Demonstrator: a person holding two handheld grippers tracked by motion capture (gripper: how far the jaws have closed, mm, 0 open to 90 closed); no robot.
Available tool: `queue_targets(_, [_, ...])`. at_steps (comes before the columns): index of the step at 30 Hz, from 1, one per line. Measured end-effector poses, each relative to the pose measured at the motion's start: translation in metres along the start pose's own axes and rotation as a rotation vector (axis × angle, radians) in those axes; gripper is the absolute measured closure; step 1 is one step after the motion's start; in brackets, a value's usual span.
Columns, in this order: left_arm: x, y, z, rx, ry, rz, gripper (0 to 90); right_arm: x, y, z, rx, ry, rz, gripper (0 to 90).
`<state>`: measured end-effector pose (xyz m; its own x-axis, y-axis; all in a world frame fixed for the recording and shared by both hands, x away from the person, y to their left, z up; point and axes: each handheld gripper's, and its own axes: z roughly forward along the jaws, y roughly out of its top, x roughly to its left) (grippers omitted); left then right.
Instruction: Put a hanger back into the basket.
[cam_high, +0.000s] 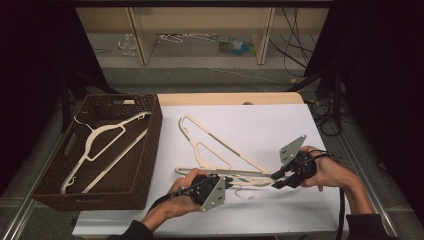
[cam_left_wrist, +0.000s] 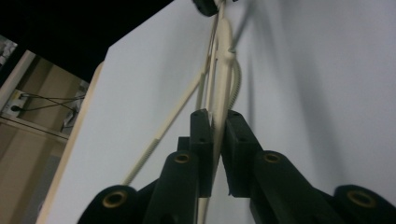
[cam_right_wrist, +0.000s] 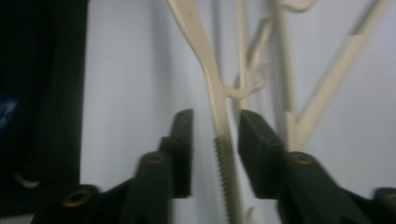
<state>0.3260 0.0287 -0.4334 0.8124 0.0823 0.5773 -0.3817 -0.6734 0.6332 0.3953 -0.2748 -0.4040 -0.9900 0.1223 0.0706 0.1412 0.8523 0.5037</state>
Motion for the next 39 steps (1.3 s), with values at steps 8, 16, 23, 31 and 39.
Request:
queue_targets(8, [0.021, 0.006, -0.018, 0.012, 0.014, -0.187, 85.9, 0.019, 0.011, -0.053, -0.154, -0.184, 0.019, 48.1])
queue_targets(16, [0.044, -0.001, -0.042, -0.022, 0.030, -0.495, 85.9, 0.033, 0.015, -0.069, -0.211, -0.289, 0.042, 37.3])
queue_targets(23, [0.067, -0.003, -0.077, -0.044, 0.083, -0.650, 85.9, 0.044, 0.010, -0.064, -0.266, -0.320, 0.060, 33.8])
queue_targets(31, [0.091, -0.001, -0.122, -0.133, 0.111, -0.822, 85.9, 0.043, 0.004, -0.040, -0.226, -0.318, 0.103, 31.8])
queue_targets(39, [0.128, -0.001, -0.191, -0.223, 0.220, -0.903, 85.9, 0.038, 0.008, -0.020, -0.194, -0.310, 0.116, 30.3])
